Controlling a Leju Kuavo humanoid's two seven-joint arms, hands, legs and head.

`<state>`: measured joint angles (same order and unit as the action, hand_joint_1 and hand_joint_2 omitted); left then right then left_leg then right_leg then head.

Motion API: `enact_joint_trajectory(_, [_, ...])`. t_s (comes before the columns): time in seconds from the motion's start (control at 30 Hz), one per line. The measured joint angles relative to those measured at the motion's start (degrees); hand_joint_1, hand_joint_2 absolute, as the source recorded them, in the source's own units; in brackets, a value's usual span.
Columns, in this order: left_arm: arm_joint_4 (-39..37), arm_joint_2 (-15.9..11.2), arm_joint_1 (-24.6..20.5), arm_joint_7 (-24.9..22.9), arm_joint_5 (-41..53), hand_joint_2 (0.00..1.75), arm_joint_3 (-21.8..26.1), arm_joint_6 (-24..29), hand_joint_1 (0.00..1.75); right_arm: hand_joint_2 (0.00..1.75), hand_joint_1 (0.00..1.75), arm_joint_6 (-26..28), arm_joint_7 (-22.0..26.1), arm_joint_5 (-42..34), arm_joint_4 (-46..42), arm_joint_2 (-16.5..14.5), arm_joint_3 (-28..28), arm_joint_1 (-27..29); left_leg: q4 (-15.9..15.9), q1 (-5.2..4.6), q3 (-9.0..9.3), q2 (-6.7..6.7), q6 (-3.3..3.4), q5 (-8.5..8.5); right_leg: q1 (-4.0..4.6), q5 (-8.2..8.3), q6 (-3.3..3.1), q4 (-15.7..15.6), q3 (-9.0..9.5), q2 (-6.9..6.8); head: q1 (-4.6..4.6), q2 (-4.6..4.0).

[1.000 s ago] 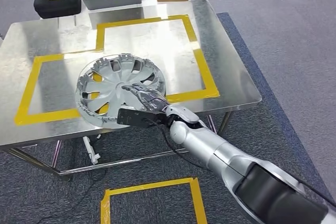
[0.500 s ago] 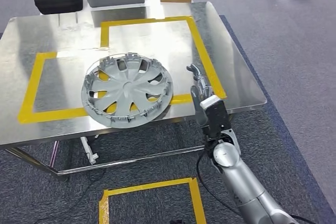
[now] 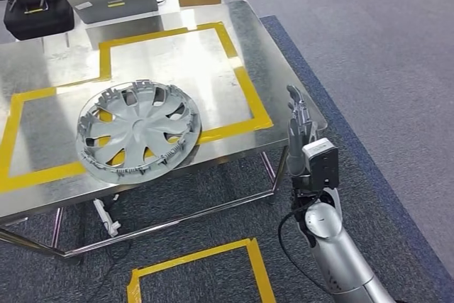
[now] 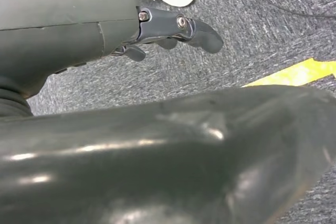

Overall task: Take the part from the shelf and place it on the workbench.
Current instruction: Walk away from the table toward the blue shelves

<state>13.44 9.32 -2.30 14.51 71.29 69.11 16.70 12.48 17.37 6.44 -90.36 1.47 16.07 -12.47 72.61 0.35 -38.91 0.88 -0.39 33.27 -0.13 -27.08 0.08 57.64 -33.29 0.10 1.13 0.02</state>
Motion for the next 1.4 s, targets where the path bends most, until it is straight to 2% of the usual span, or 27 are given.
enact_joint_trajectory(0.07, [0.0, 0.0, -0.1, 0.0, 0.0, 0.0, 0.1, 0.0, 0.0, 0.0, 0.0, 0.0, 0.0, 0.0, -0.4, 0.0, -0.1, 0.1, -7.7, -0.1, 3.61, -0.13, 0.59, -3.95, 0.09, -0.04, 0.08, 0.0, 0.15, 0.44, 0.0, 0.0])
enact_joint_trajectory(0.1, [0.0, -0.1, -0.1, 0.0, 0.0, 0.0, 0.2, 0.1, 0.0, 0.0, 0.0, 0.0, 0.0, 0.0, -0.5, 0.0, -0.1, 0.1, -11.1, -0.19, 5.12, -0.21, 0.86, -5.08, 0.16, -0.05, 0.23, 0.1, 0.13, 0.59, 0.02, 0.0])
enact_joint_trajectory(0.13, [0.0, -0.1, -0.2, 0.0, -0.1, 0.0, 0.3, 0.1, 0.0, 0.0, 0.0, 0.0, 0.0, 0.0, -0.7, 0.0, -0.2, 0.1, -13.2, -0.31, 6.03, -0.29, 1.06, -5.53, 0.21, -0.04, 0.43, 0.1, 0.04, 0.65, 0.04, 0.0])
enact_joint_trajectory(0.23, [0.0, 0.0, -0.3, 0.1, -0.9, 0.0, 0.6, 0.5, 0.0, 0.0, 0.0, -0.4, 0.3, 0.4, -1.0, 0.3, -0.3, 0.4, -14.4, -0.39, 6.33, -0.33, 1.6, -5.64, 0.09, 0.02, 1.28, 0.1, -0.27, 0.64, 0.06, 0.0])
enact_joint_trajectory(0.3, [0.0, 0.1, -0.4, 0.1, -1.4, 0.87, 0.9, 0.9, 0.0, 0.0, 0.0, -0.9, 0.6, 0.9, -1.4, 0.8, -0.2, 0.5, -14.9, -0.12, 6.39, -0.26, 2.19, -6.17, 0.02, -1.51, 1.92, 1.8, -1.16, 0.55, 0.2, 0.0])
enact_joint_trajectory(0.37, [0.0, 0.1, -0.6, -0.1, -1.7, 1.75, 1.3, 1.2, 0.0, 0.0, 0.0, -1.5, 0.8, 1.7, -1.7, 1.3, -0.1, 0.7, -15.1, -0.03, 6.29, -0.2, 2.56, -6.52, -0.17, -5.2, 2.47, 7.6, -3.63, 0.44, 0.38, 0.0])
enact_joint_trajectory(0.4, [0.0, 0.2, -0.6, -0.2, -1.8, 1.75, 1.5, 1.4, 0.0, 0.0, 0.0, -2.0, 0.8, 2.1, -1.7, 1.6, -0.1, 0.8, -15.1, -0.04, 6.17, -0.2, 2.64, -6.58, -0.29, -6.99, 2.67, 11.3, -5.09, 0.42, 0.43, 0.0])
enact_joint_trajectory(0.43, [0.0, 0.2, -0.6, -0.3, -1.8, 1.75, 1.6, 1.5, 0.0, 0.0, 0.0, -2.4, 0.9, 2.5, -1.8, 1.9, 0.1, 1.1, -15.0, -0.04, 6.08, -0.19, 2.7, -6.64, -0.4, -8.0, 2.82, 14.0, -6.11, 0.39, 0.42, 0.0])
enact_joint_trajectory(0.47, [0.0, 0.2, -0.6, -0.3, -1.7, 1.75, 1.8, 1.6, 0.0, 0.0, 0.0, -2.9, 0.9, 2.8, -1.8, 2.2, 0.3, 1.3, -15.0, -0.04, 6.0, -0.19, 2.7, -6.68, -0.48, -7.93, 2.93, 14.9, -6.26, 0.35, 0.43, 0.0])
enact_joint_trajectory(0.5, [0.0, 0.3, -0.6, -0.5, -1.7, 1.75, 1.8, 1.7, 0.0, 0.0, 0.0, -3.3, 0.9, 3.2, -1.9, 2.5, 0.4, 1.5, -14.9, -0.01, 5.94, -0.2, 2.68, -6.7, -0.54, -6.81, 2.98, 13.6, -5.33, 0.28, 0.44, 0.0])
enact_joint_trajectory(0.57, [0.0, 0.3, -0.6, -0.6, -1.5, 1.75, 1.9, 1.9, 0.0, 0.0, 0.0, -4.2, 0.9, 3.7, -2.2, 3.2, 0.8, 1.5, -14.6, -0.01, 5.85, -0.2, 2.5, -6.68, -0.64, -3.5, 2.98, 6.5, -1.28, -0.01, 0.44, 0.0])
enact_joint_trajectory(0.63, [0.0, 0.3, -0.7, -0.8, -1.2, 1.75, 1.9, 2.2, 0.0, 0.0, 0.0, -5.3, 0.9, 4.2, -2.5, 3.8, 1.3, 1.4, -14.1, -0.23, 5.5, -0.21, 1.96, -6.7, -0.57, -1.97, 2.7, 1.0, 1.75, -0.18, 0.39, 0.0])
enact_joint_trajectory(0.73, [0.0, 0.3, -0.7, -1.0, -0.8, 1.75, 1.9, 2.5, 0.0, 0.0, 0.0, -7.1, 1.0, 4.7, -2.7, 4.6, 2.2, 1.5, -13.8, -0.31, 4.93, -0.2, 0.9, -7.13, -0.45, -1.54, 1.77, 0.3, 1.85, -0.09, 0.35, 0.0])
enact_joint_trajectory(0.77, [0.0, 0.2, -0.7, -1.0, -0.7, 1.75, 1.9, 2.5, 0.0, 0.0, 0.0, -7.4, 1.0, 4.8, -2.7, 4.9, 2.4, 1.5, -13.5, -0.25, 4.76, -0.23, 0.62, -6.7, -0.52, -1.27, 1.39, 0.2, 1.7, -0.13, 0.34, 0.0])
enact_joint_trajectory(0.83, [0.0, 0.2, -0.7, -1.0, -0.7, 1.75, 1.9, 2.6, 0.0, 0.0, 0.0, -8.0, 1.1, 5.0, -2.7, 5.1, 2.9, 1.4, -10.1, -0.14, 3.54, -0.31, 0.11, -3.6, -0.7, -0.66, 0.6, 0.0, 1.25, -0.27, 0.21, 0.0])
enact_joint_trajectory(0.9, [0.0, 0.1, -0.7, -1.1, -0.6, 1.75, 1.9, 2.7, 0.0, 0.0, 0.0, -8.4, 1.1, 5.1, -2.7, 5.4, 3.3, 1.3, -2.9, -0.05, 1.17, -0.35, -0.32, 1.09, -0.56, -0.04, 0.18, 0.0, 0.4, -0.33, 0.11, 0.0])
enact_joint_trajectory(0.93, [0.0, 0.1, -0.7, -1.1, -0.5, 1.75, 1.9, 2.7, 0.0, 0.0, 0.0, -8.7, 1.1, 5.2, -2.7, 5.5, 3.5, 1.4, 0.3, -0.03, 0.32, -0.35, -0.38, 2.66, -0.46, 0.3, 0.11, 0.1, -0.09, -0.33, 0.1, 0.0])
enact_joint_trajectory(0.97, [0.0, 0.1, -0.6, -1.2, -0.5, 1.75, 1.9, 2.7, 0.0, 0.0, 0.0, -9.0, 1.1, 5.3, -2.7, 5.7, 3.7, 1.4, 1.7, -0.03, 0.27, -0.35, -0.33, 3.17, -0.35, 0.65, 0.08, 0.1, -0.56, -0.32, 0.1, 0.0])
enact_joint_trajectory(1.0, [0.0, 0.1, -0.6, -1.2, -0.4, 1.75, 1.9, 2.8, 0.0, 0.0, 0.0, -9.2, 1.1, 5.3, -2.7, 5.9, 3.9, 1.4, 0.9, -0.06, 1.3, -0.36, -0.14, 2.59, -0.23, 0.99, 0.08, 0.1, -1.0, -0.29, 0.11, 0.0])
enact_joint_trajectory(1.03, [0.0, 0.1, -0.7, -1.2, -0.3, 1.75, 1.9, 2.8, 0.0, 0.0, 0.0, -9.4, 1.1, 5.4, -2.7, 6.0, 4.0, 1.3, -2.2, -0.13, 3.38, -0.36, 0.2, 1.19, -0.1, 1.33, 0.11, 0.1, -1.37, -0.24, 0.1, 0.0])
enact_joint_trajectory(1.1, [0.0, -0.1, -0.8, -1.3, -0.1, 1.75, 1.9, 2.9, 0.0, 0.0, 0.0, -9.6, 1.2, 5.5, -2.7, 6.3, 4.2, 1.3, -10.6, -0.43, 8.55, -0.41, 1.17, -1.54, 0.17, 1.96, 0.31, 0.1, -1.91, -0.17, 0.12, 0.0])
enact_joint_trajectory(1.13, [0.0, -0.1, -0.8, -1.3, 0.0, 1.75, 1.9, 3.0, 0.0, 0.0, 0.0, -9.7, 1.2, 5.5, -2.7, 6.5, 4.3, 1.3, -13.6, -0.6, 10.2, -0.42, 1.51, -2.28, 0.25, 2.27, 0.53, 0.2, -2.12, -0.2, 0.15, 0.0])
enact_joint_trajectory(1.17, [0.0, -0.2, -0.9, -1.3, 0.1, 1.75, 1.9, 3.0, 0.0, 0.0, 0.0, -9.9, 1.2, 5.6, -2.7, 6.6, 4.4, 1.2, -15.2, -0.76, 10.91, -0.43, 1.76, -2.55, 0.25, 2.56, 0.82, 0.2, -2.3, -0.27, 0.17, 0.0])
enact_joint_trajectory(1.27, [0.0, -0.1, -0.8, -1.3, 0.2, 1.75, 1.9, 3.2, 0.0, 0.0, 0.0, -10.3, 1.2, 5.8, -2.7, 7.2, 4.7, 1.2, -15.7, -0.87, 10.32, -0.33, 2.28, -3.71, 0.08, 3.12, 1.87, 0.2, -2.81, -0.3, 0.13, 0.0])
enact_joint_trajectory(1.3, [0.0, -0.1, -0.8, -1.3, 0.2, 1.75, 1.9, 3.2, 0.0, 0.0, 0.0, -10.4, 1.2, 5.9, -2.7, 7.4, 4.8, 1.2, -16.0, -0.73, 9.95, -0.23, 2.59, -4.36, 0.07, 2.07, 2.18, 1.0, -3.38, -0.23, 0.21, 0.0])
enact_joint_trajectory(1.33, [0.0, -0.1, -0.9, -1.3, 0.3, 1.75, 1.9, 3.2, 0.0, 0.0, 0.0, -10.4, 1.2, 6.0, -2.7, 7.6, 4.8, 1.2, -16.3, -0.56, 9.43, -0.13, 2.88, -5.05, 0.03, 0.11, 2.48, 2.8, -4.22, -0.14, 0.31, 0.0])
enact_joint_trajectory(1.4, [0.0, -0.1, -0.9, -1.3, 0.3, 1.75, 1.9, 3.3, 0.0, 0.0, 0.0, -10.5, 1.2, 6.0, -2.7, 8.0, 5.0, 1.2, -16.3, -0.47, 8.04, -0.03, 3.26, -6.17, -0.2, -5.36, 2.99, 9.6, -6.42, -0.09, 0.5, 0.0])
